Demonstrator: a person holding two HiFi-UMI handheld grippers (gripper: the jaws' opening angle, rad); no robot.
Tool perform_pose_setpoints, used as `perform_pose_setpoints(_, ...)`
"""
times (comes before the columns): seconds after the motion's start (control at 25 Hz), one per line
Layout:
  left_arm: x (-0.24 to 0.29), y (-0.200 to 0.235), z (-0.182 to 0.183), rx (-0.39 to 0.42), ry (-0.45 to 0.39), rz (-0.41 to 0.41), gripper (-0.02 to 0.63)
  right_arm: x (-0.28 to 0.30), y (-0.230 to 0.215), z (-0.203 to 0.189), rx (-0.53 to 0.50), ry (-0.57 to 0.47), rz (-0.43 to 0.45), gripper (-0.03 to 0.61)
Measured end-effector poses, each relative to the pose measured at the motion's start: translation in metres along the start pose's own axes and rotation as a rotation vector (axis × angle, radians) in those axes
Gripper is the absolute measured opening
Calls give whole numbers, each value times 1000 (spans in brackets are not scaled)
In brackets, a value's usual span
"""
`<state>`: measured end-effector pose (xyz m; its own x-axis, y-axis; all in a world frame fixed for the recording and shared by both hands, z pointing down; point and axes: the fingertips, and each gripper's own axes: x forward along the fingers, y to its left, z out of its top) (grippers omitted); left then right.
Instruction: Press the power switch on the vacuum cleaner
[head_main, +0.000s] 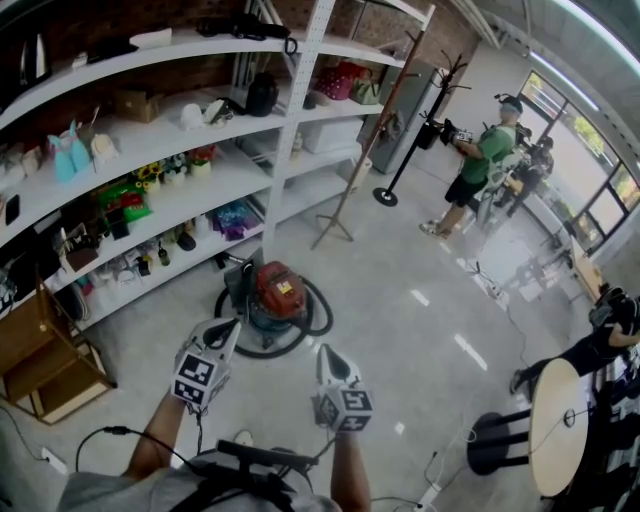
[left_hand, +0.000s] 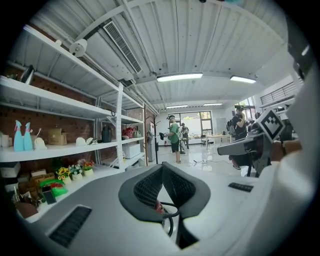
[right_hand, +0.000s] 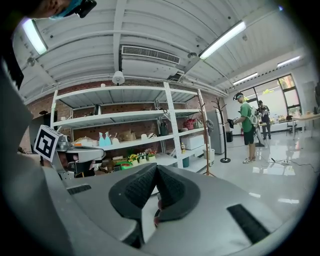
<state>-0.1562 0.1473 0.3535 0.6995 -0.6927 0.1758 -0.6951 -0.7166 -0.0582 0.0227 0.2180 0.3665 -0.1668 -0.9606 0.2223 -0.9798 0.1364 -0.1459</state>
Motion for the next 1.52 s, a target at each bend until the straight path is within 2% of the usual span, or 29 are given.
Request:
perform_pose_setpoints(0.6,42,20,-9,-28,14,14,6,47,-19,2,-16,20,26,12)
perform_pose_setpoints(0.84,79,39,4,-22,-16,35,6,90,-45,6,-12,27,43,12)
perform_pose_setpoints(1.52,213,86,25,-23,30,109,6,212,-126,51,7,54,126,12)
